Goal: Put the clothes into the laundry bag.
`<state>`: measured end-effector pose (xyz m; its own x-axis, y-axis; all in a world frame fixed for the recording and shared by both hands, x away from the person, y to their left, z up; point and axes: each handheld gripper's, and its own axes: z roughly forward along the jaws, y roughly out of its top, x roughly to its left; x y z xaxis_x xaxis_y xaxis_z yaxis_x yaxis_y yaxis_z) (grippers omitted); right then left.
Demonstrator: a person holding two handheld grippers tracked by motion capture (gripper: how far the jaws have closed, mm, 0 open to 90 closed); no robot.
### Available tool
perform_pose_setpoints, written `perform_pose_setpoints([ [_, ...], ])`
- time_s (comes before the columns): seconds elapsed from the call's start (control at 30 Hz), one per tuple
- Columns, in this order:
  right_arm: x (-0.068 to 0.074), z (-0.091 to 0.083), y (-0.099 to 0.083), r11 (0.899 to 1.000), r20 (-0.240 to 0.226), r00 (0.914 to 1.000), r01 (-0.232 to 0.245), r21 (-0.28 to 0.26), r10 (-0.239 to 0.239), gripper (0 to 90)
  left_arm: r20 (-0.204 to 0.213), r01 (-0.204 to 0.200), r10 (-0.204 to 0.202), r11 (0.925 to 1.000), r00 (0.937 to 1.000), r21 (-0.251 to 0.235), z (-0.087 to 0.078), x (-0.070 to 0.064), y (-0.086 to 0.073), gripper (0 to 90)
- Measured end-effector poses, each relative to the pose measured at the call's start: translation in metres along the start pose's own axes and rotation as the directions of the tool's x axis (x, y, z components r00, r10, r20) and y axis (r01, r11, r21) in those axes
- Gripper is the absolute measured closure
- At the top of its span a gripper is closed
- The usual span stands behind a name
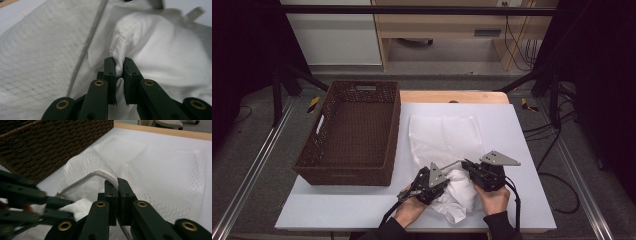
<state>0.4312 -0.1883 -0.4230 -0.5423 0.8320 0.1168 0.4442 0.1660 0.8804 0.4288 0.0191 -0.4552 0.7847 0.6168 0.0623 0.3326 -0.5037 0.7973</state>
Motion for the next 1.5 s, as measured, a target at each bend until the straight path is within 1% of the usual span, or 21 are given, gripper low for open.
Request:
perform_pose_setpoints([
  [0.07,0.000,0.000,0.000,1.000,-0.001,1.0000,0.001,-0.001,-0.001,87.1,-0.006,0.011,-0.011,0.9999,0.9999,0.008,0.005,0.003,-0.002,78.8],
  [0.13,0.001,0.000,0.000,1.000,-0.003,1.0000,0.002,-0.001,-0.002,87.1,-0.038,0.022,-0.021,0.9997,0.9990,0.013,0.016,0.011,-0.008,75.2],
  [0.2,0.001,0.000,0.000,1.000,-0.003,1.0000,0.002,0.000,-0.002,87.0,-0.030,0.045,-0.045,0.9989,0.9985,0.008,0.018,0.014,-0.009,71.7],
  [0.3,0.001,0.000,0.000,1.000,-0.003,1.0000,0.003,0.003,-0.003,87.0,-0.035,0.032,-0.032,0.9994,0.9989,0.010,0.015,0.013,-0.008,68.3],
  [0.33,0.000,0.001,0.000,1.000,-0.003,1.0000,0.004,0.004,-0.004,87.1,-0.029,0.038,-0.038,0.9992,0.9989,0.011,0.012,0.013,-0.008,62.8],
  [0.4,-0.001,0.000,0.000,1.000,-0.003,1.0000,0.005,0.003,-0.005,87.1,0.010,0.073,-0.072,0.9973,0.9973,-0.008,-0.001,0.013,-0.007,52.4],
  [0.5,-0.001,0.000,0.000,1.000,0.000,1.0000,0.001,0.000,-0.001,87.1,0.058,0.082,-0.080,0.9960,0.9951,-0.036,-0.017,0.007,-0.003,41.7],
  [0.57,-0.001,0.000,0.000,1.000,0.001,1.0000,0.004,0.000,-0.004,87.2,0.051,0.053,-0.051,0.9977,0.9974,-0.042,-0.024,-0.003,0.000,36.1],
  [0.67,-0.001,0.000,0.000,1.000,0.002,1.0000,0.004,0.000,-0.004,87.1,0.061,0.021,-0.019,0.9996,0.9979,-0.019,-0.021,-0.017,0.001,30.9],
  [0.7,-0.001,0.000,0.000,1.000,0.002,1.0000,0.004,0.000,-0.004,87.1,0.061,0.021,-0.019,0.9996,0.9979,-0.019,-0.021,-0.017,0.001,30.0],
  [0.73,-0.001,0.000,0.000,1.000,0.001,1.0000,0.004,-0.001,-0.004,87.1,0.059,0.005,-0.006,0.9999,0.9982,0.011,-0.010,-0.025,-0.002,29.1],
  [0.8,-0.001,-0.001,0.000,1.000,0.002,1.0000,0.002,-0.001,-0.002,87.1,0.056,0.004,-0.005,0.9994,0.9984,0.034,0.002,-0.029,-0.005,29.0],
  [0.87,-0.001,-0.001,0.000,1.000,0.001,1.0000,0.002,-0.001,-0.002,87.1,0.026,-0.017,0.015,0.9990,0.9995,0.042,0.011,-0.030,-0.008,33.5],
  [0.9,-0.002,-0.001,0.000,1.000,0.001,1.0000,0.001,-0.001,-0.001,87.1,0.002,-0.027,0.026,0.9987,0.9996,0.044,0.013,-0.030,-0.009,39.1],
  [0.93,-0.002,0.000,0.000,1.000,0.000,1.0000,0.002,0.000,-0.002,87.1,-0.010,-0.020,0.021,0.9991,0.9997,0.036,0.014,-0.029,-0.009,45.4],
  [1.0,-0.002,0.000,-0.001,1.000,0.000,1.0000,0.004,0.002,-0.004,87.2,-0.011,-0.004,0.005,0.9991,0.9999,0.042,0.013,-0.025,-0.008,58.8],
  [1.13,-0.001,0.000,0.000,1.000,0.001,1.0000,0.004,0.000,-0.004,87.1,0.007,0.010,-0.010,0.9990,0.9999,0.043,0.007,-0.020,-0.002,77.9],
  [1.27,-0.002,-0.001,0.000,1.000,0.000,1.0000,-0.003,-0.005,0.003,87.2,0.003,0.010,-0.010,0.9997,0.9999,0.022,0.001,-0.016,0.011,80.2],
  [1.37,-0.003,-0.002,0.000,1.000,0.002,1.0000,-0.001,-0.007,0.001,87.1,-0.011,-0.001,0.001,0.9997,0.9999,0.025,0.002,-0.013,0.016,79.9],
  [1.47,-0.003,-0.004,0.001,1.000,0.000,1.0000,-0.010,-0.017,0.010,87.1,-0.077,-0.027,0.031,0.9988,0.9966,0.041,0.017,-0.005,0.016,78.2],
  [1.5,-0.003,-0.004,0.001,1.000,-0.003,1.0000,-0.009,-0.018,0.009,87.1,-0.086,-0.014,0.018,0.9989,0.9962,0.046,0.023,-0.002,0.013,76.9],
])
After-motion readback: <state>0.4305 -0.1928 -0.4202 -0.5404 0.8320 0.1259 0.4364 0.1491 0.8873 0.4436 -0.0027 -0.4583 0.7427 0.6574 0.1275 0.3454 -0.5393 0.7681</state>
